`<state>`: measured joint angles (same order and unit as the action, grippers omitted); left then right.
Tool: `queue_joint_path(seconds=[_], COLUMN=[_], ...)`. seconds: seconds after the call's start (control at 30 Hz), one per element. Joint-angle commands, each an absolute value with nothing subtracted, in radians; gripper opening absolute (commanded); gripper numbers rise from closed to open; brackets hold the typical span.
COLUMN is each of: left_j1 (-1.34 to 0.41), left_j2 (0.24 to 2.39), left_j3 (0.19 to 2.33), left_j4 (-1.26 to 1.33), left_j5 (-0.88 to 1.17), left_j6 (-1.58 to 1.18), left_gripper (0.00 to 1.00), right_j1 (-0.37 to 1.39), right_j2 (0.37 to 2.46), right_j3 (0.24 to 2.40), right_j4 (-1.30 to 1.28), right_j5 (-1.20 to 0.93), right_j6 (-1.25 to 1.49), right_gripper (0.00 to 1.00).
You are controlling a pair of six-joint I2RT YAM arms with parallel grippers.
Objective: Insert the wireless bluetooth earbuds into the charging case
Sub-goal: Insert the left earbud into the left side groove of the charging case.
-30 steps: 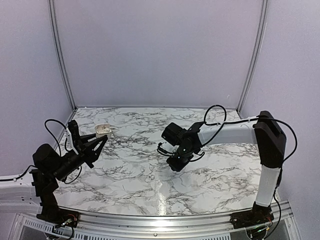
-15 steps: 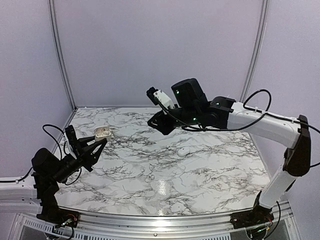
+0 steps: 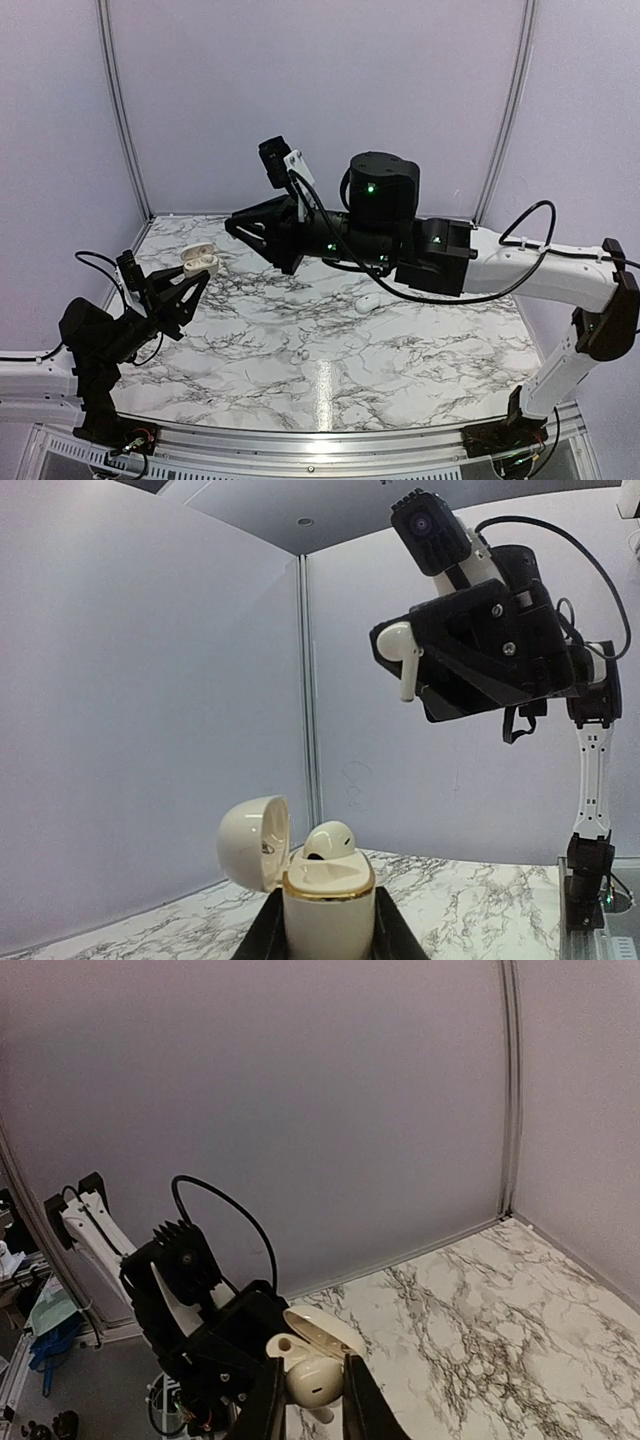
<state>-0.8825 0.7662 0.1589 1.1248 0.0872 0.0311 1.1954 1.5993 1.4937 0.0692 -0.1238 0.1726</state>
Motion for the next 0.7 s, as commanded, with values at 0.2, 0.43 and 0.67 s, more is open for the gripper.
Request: queue_joint_path(seconds=[0.2, 0.43, 0.67], left_j1=[-0.878, -0.877, -0.877], left_j2=[0.762, 0.768, 0.765], left_j3=[0.14, 0.132, 0.126], left_j4=[1.222, 1.241, 1.244], left_j5=[0.064, 0.055, 0.038], left_j6=[0.062, 0.069, 0.087], left_gripper=[0.0, 0.0, 0.0], right_j1=[1.274, 1.286, 1.291], right_j2=[1.722, 1.797, 1.82], right_j3=[1.562, 1.609, 1.615], right_j4=[0.284, 0.307, 0.332], right_j5=[-0.07, -0.069, -0.027], right_j6=[0.245, 0.274, 0.294], right_gripper=[0.05, 0.04, 0.04])
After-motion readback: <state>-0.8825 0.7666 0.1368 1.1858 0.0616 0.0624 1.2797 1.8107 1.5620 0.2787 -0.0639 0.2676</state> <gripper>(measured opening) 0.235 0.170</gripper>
